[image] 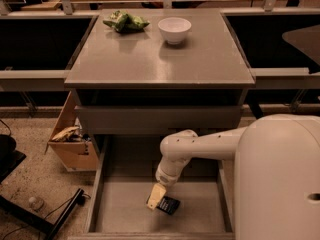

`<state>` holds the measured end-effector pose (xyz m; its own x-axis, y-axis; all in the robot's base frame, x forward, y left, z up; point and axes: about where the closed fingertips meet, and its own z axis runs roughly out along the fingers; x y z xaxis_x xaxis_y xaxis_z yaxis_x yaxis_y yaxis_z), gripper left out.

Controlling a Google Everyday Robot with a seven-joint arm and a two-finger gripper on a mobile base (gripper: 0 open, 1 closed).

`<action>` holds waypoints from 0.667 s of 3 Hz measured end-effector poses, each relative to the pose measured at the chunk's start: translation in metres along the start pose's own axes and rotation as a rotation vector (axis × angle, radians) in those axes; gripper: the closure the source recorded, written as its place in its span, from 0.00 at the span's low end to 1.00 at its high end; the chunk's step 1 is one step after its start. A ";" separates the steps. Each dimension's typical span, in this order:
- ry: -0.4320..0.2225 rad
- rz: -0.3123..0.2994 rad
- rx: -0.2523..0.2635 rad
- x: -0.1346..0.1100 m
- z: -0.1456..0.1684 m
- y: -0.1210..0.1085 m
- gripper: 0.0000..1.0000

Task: Place rxbar blueberry into middle drawer

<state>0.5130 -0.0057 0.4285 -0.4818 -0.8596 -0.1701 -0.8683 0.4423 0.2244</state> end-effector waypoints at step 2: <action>0.025 -0.077 -0.020 0.012 -0.067 0.043 0.00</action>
Offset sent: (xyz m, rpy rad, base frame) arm -0.0716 -0.0259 0.1897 -0.0253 -0.0161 0.1668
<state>0.4777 -0.0139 0.5009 -0.4100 -0.8972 -0.1641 -0.9002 0.3692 0.2309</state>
